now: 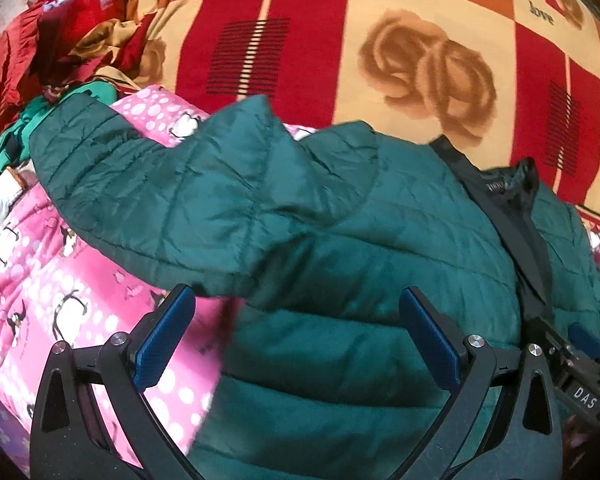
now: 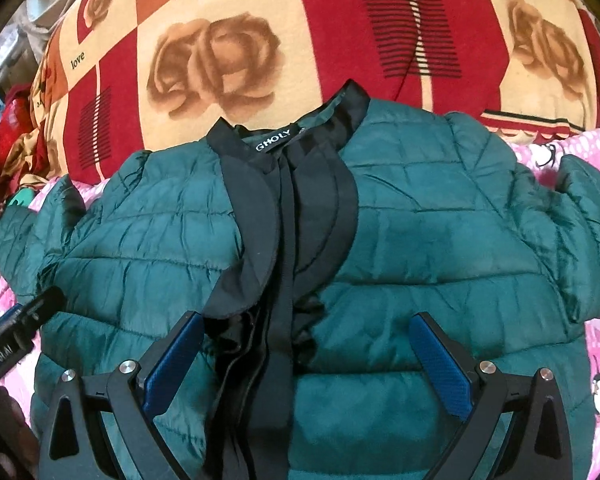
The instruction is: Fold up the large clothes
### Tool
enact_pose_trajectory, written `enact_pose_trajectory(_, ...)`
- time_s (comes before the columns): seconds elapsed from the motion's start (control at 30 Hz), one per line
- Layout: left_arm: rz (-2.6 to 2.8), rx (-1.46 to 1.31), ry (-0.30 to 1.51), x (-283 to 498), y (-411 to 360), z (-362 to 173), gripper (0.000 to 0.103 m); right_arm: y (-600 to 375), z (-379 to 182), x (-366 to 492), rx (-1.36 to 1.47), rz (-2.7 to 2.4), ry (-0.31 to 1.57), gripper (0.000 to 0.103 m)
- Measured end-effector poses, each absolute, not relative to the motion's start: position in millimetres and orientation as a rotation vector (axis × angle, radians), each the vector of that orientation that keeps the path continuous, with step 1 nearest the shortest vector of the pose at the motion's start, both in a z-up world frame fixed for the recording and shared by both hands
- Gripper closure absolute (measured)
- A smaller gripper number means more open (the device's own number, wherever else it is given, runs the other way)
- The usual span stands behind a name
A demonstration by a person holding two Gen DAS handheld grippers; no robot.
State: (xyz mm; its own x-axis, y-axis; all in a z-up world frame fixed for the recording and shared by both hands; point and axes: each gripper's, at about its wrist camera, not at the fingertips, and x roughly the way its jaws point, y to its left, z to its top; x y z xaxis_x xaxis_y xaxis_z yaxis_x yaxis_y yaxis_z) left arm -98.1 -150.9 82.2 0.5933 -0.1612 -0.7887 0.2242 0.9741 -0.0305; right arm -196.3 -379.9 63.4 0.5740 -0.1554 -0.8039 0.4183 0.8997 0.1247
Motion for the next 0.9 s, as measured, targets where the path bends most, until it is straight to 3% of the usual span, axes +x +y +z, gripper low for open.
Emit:
enact_pose_trajectory(0.53,-0.03,-0.105,0.857,-30.9,-34.1,107.5,0.001,-373.7,60.1,-170.0,0.277,-0.343,0.894,0.001)
enact_pose_trajectory(0.9,0.287,-0.093,0.836,43.7,61.2,97.6,0.001,-365.7,61.7,-174.6,0.269,-0.321,0.911,0.001)
